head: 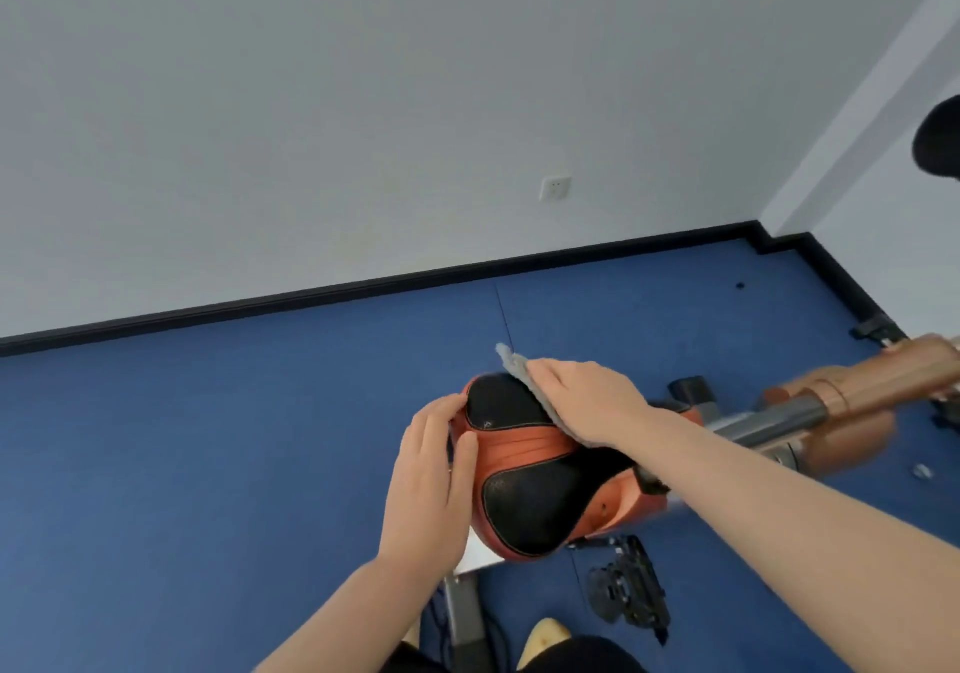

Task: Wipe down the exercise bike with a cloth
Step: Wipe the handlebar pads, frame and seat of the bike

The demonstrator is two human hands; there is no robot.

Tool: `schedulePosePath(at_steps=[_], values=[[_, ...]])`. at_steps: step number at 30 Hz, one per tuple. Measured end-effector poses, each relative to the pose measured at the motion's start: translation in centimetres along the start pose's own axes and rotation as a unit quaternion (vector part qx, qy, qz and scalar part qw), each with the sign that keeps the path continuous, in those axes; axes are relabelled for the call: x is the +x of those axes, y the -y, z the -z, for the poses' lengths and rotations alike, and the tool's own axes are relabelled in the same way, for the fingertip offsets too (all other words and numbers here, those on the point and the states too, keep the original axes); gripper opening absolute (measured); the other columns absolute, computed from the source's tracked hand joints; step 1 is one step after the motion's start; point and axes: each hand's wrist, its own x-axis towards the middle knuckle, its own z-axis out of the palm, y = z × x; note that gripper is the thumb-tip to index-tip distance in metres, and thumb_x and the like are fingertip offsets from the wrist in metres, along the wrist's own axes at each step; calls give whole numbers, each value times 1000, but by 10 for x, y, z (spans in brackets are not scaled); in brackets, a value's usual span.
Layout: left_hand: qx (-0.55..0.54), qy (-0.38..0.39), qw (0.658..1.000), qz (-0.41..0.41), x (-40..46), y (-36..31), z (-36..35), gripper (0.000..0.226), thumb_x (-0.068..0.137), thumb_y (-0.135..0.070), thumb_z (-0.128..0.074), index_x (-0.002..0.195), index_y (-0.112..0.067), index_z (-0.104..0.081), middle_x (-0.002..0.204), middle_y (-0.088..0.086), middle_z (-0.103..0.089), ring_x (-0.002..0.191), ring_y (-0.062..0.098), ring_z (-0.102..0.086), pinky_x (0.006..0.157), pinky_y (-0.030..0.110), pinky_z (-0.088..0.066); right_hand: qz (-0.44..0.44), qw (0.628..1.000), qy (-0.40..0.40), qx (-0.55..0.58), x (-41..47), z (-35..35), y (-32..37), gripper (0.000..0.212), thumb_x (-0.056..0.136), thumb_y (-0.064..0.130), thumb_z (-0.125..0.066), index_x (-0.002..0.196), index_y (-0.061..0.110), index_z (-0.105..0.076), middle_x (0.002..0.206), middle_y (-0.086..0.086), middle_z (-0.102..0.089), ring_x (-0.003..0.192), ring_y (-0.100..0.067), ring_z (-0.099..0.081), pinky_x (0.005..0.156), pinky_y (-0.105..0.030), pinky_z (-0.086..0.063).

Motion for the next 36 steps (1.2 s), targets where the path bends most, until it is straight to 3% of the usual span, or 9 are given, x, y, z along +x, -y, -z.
schedulePosePath(at_steps=[3, 6, 8, 13, 16, 21, 26, 32, 36], values=[[8, 14, 999, -32, 15, -4, -2, 32, 102, -23, -41, 133, -30, -46, 132, -22, -44, 125, -7, -36, 104, 16, -31, -48, 995, -76, -50, 7, -15, 42, 34, 103, 34, -23, 118, 22, -51, 117, -3, -61, 103, -29, -58, 73, -39, -37], [-21, 9, 999, -42, 29, -7, -2, 27, 102, -18, -41, 123, -31, -51, 120, -24, -44, 114, -10, -45, 89, 3, -35, 26, 981, -192, -2, -11, -34, 60, 41, 101, 45, -20, 124, 31, -52, 117, 6, -59, 104, -19, -56, 83, -37, -40], [-21, 15, 998, -59, 36, -6, 0, 25, 102, -16, -40, 115, -33, -52, 114, -26, -45, 108, -10, -47, 83, 1, -36, 49, 982, -180, 19, -29, -25, 42, 43, 100, 46, -20, 126, 32, -51, 116, 8, -58, 102, -15, -55, 83, -36, -41], [68, 97, 989, -90, 68, -14, -13, 26, 102, -24, -37, 122, -35, -50, 121, -26, -47, 107, -10, -46, 84, 11, -35, -136, 979, -141, -63, -41, 0, -23, 41, 99, 38, -12, 92, 26, -50, 91, 3, -62, 89, -22, -62, 69, -36, -35], [150, 107, 977, -106, 81, -17, -26, 27, 101, -29, -38, 118, -33, -58, 116, -21, -59, 106, 1, -52, 82, 18, -36, -187, 961, -187, -86, -32, -18, 10, 30, 100, 33, -31, 90, 25, -59, 88, 3, -65, 87, -25, -61, 82, -38, -37], [166, 81, 975, -126, 81, -14, -28, 25, 97, -36, -38, 107, -38, -61, 94, -23, -60, 91, 2, -56, 65, 15, -33, -107, 959, -262, -4, -57, -33, 2, 37, 100, 40, -29, 105, 26, -63, 99, 9, -63, 99, -15, -54, 107, -37, -31], [180, 81, 972, -131, 81, -16, -28, 28, 94, -39, -42, 104, -37, -68, 105, -24, -65, 101, -3, -54, 72, 16, -34, -236, 924, -302, 19, -56, -35, -11, 46, 98, 42, -20, 101, 24, -63, 106, 7, -60, 112, -20, -51, 108, -43, -30], [173, 79, 975, -119, 81, -18, -26, 20, 94, -36, -49, 101, -40, -68, 99, -30, -60, 95, -10, -45, 70, 12, -32, -34, 965, -249, 77, -78, -29, -54, 36, 102, 40, -35, 126, 31, -59, 122, 11, -57, 117, -13, -47, 106, -36, -29], [146, 72, 983, -91, 78, -18, -26, 18, 93, -35, -51, 98, -44, -67, 91, -38, -55, 96, -9, -48, 73, 7, -30, -258, 854, -331, 307, -62, -40, -44, 36, 100, 38, -32, 119, 25, -60, 127, 5, -52, 123, -20, -43, 100, -30, -34]])
